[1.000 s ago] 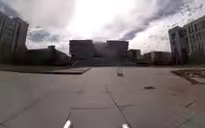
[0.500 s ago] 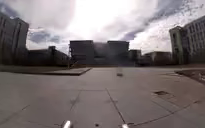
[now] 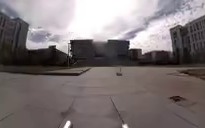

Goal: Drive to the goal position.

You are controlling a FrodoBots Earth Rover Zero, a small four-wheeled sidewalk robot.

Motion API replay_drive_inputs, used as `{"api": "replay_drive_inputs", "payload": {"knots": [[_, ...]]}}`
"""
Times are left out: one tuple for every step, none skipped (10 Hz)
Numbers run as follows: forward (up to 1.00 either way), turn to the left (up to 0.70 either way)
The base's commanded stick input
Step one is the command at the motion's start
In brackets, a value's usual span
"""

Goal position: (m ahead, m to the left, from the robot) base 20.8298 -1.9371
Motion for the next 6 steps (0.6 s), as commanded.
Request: {"api": "replay_drive_inputs", "payload": {"knots": [[1.00,0.00],[1.00,0.00],[1.00,0.06],[1.00,0.16],[1.00,0.17],[1.00,0.00]]}}
